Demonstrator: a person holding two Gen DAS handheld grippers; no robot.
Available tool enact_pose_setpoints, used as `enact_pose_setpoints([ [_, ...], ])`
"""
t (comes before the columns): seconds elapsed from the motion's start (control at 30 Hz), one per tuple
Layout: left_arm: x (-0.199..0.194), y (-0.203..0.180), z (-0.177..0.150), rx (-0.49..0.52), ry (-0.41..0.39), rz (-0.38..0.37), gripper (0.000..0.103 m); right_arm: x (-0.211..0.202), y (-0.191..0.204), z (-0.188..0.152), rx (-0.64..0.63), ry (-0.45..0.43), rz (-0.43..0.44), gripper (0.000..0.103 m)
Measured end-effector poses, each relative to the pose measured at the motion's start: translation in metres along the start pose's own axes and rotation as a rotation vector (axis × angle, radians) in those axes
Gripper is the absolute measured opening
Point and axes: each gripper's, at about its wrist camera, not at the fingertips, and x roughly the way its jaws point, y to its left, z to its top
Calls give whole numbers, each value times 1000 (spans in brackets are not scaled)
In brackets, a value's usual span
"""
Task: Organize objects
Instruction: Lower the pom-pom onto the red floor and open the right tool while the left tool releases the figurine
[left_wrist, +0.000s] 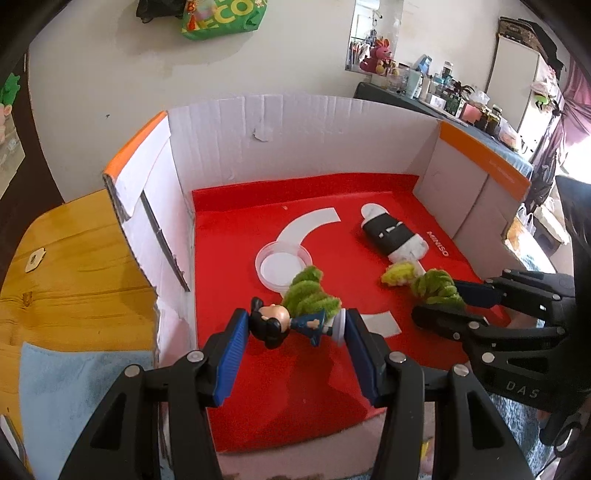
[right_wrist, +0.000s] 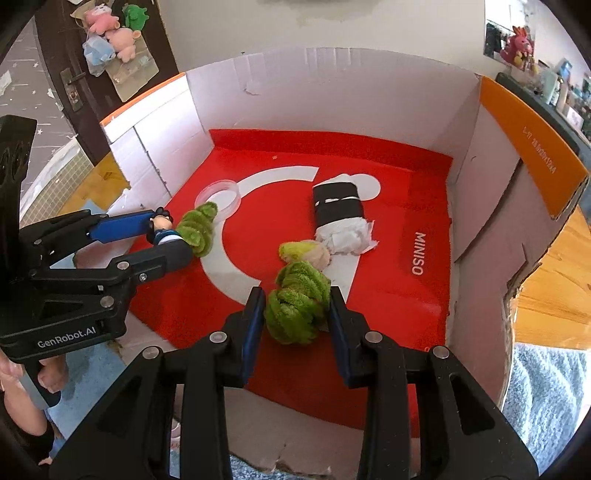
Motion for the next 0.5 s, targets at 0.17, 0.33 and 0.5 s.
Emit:
enact_pose_setpoints([
  [0.17, 4, 1, 4, -11, -6, 7, 55, 2, -4, 3, 14, -9, -12, 32],
  [0.33, 8, 1, 7, -21, -11, 15, 55, 3, -7, 5, 22, -14, -16, 32],
  [0.5, 10, 0, 6, -15, -15, 27, 55, 3, -7, 6, 23, -16, -16, 32],
])
